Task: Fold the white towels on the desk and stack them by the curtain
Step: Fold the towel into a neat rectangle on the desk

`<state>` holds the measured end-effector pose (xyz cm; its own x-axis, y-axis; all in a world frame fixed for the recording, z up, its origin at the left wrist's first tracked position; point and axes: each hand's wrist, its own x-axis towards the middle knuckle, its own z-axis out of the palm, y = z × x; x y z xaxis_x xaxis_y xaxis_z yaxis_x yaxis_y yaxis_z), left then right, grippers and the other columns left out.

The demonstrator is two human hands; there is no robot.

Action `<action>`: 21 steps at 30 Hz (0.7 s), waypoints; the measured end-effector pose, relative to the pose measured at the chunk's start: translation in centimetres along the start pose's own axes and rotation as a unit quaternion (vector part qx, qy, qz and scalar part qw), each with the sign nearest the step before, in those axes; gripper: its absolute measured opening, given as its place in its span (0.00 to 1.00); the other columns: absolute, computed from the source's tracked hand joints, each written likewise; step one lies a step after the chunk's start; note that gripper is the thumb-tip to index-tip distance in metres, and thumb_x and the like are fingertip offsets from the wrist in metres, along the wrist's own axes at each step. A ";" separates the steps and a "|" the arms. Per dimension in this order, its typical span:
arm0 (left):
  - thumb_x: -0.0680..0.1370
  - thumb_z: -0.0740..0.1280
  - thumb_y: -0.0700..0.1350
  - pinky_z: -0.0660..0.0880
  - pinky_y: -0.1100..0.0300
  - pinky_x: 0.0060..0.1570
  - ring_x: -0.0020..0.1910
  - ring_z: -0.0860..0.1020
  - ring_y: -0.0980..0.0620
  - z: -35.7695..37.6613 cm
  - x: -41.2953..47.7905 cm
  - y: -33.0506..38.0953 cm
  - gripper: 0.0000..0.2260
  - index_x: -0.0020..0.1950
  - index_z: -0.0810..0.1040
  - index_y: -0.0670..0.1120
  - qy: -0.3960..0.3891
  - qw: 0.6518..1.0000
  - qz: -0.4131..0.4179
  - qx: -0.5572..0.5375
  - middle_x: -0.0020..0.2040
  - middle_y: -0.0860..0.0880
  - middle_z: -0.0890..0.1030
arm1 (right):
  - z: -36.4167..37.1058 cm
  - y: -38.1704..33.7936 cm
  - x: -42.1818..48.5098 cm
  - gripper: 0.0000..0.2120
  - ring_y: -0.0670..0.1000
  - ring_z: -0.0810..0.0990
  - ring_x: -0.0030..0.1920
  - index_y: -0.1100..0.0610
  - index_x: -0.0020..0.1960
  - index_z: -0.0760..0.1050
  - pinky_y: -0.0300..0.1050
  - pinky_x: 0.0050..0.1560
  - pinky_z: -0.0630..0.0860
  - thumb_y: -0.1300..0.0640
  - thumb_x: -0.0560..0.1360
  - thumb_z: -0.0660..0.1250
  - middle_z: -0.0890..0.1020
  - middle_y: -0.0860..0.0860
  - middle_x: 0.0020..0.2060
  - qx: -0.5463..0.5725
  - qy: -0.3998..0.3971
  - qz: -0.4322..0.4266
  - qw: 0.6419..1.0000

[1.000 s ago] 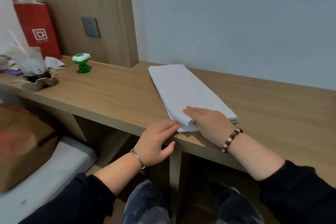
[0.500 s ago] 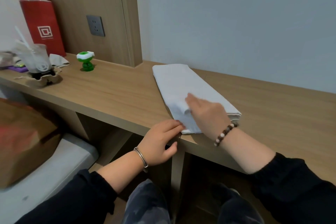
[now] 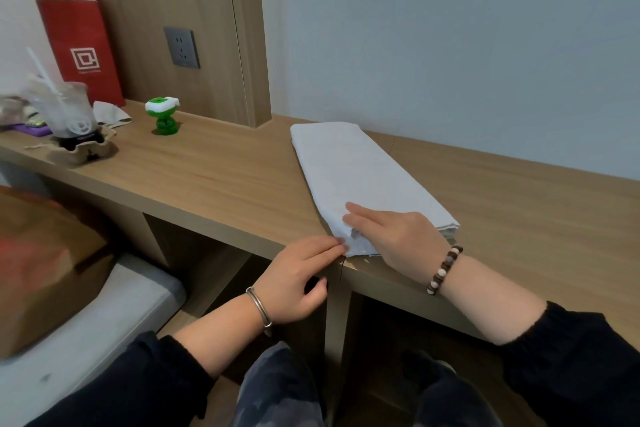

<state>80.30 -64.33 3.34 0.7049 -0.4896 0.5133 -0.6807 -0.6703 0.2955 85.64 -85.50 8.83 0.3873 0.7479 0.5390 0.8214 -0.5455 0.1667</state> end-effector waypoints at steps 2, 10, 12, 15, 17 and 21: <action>0.71 0.61 0.42 0.71 0.55 0.62 0.62 0.73 0.50 0.0 0.0 0.0 0.23 0.65 0.75 0.41 0.002 1.000 0.002 -0.001 0.63 0.44 0.77 | -0.2 0.1 -0.1 0.19 0.56 0.85 0.41 0.62 0.52 0.82 0.47 0.27 0.80 0.68 0.62 0.79 0.84 0.58 0.50 -0.015 0.012 -0.047 0.999; 0.70 0.60 0.41 0.71 0.56 0.62 0.63 0.74 0.50 0.2 -0.5 -0.1 0.22 0.63 0.78 0.40 0.027 0.999 0.011 -0.014 0.63 0.45 0.78 | -0.3 -0.7 0.3 0.11 0.54 0.84 0.46 0.58 0.48 0.84 0.48 0.40 0.81 0.64 0.66 0.77 0.86 0.52 0.46 0.073 -0.024 0.051 0.996; 0.72 0.60 0.43 0.73 0.58 0.61 0.61 0.76 0.52 0.2 -0.6 0.1 0.19 0.61 0.79 0.42 0.057 0.998 -0.009 -0.022 0.60 0.47 0.80 | 0.0 -0.4 0.3 0.12 0.53 0.81 0.55 0.55 0.55 0.83 0.46 0.53 0.77 0.60 0.72 0.72 0.84 0.50 0.53 0.103 -0.056 0.114 0.987; 0.73 0.63 0.49 0.75 0.64 0.51 0.53 0.74 0.61 0.1 0.5 0.8 0.15 0.56 0.79 0.45 0.143 0.985 -0.084 -0.048 0.53 0.52 0.80 | -0.1 0.4 0.0 0.17 0.45 0.74 0.63 0.50 0.63 0.78 0.35 0.63 0.65 0.55 0.74 0.71 0.79 0.45 0.61 0.168 -0.107 0.217 0.956; 0.71 0.68 0.51 0.70 0.66 0.55 0.56 0.71 0.60 0.0 2.0 1.4 0.17 0.57 0.77 0.45 0.146 0.986 -0.077 -0.023 0.55 0.50 0.78 | -0.6 0.7 -0.4 0.21 0.43 0.73 0.64 0.49 0.65 0.76 0.33 0.65 0.63 0.56 0.73 0.72 0.78 0.44 0.63 0.227 -0.106 0.275 0.928; 0.68 0.75 0.42 0.77 0.54 0.51 0.51 0.78 0.47 -0.4 4.9 1.6 0.15 0.53 0.80 0.41 0.056 0.996 0.030 0.059 0.50 0.45 0.82 | -1.7 2.2 -1.6 0.24 0.44 0.68 0.68 0.50 0.68 0.72 0.37 0.68 0.62 0.55 0.73 0.71 0.73 0.45 0.67 0.200 -0.158 0.248 0.935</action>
<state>82.58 -67.57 6.60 0.6322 -0.4710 0.6152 -0.6887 -0.7053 0.1679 86.12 -88.50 9.70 0.8146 0.5488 0.1875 0.5741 -0.7174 -0.3947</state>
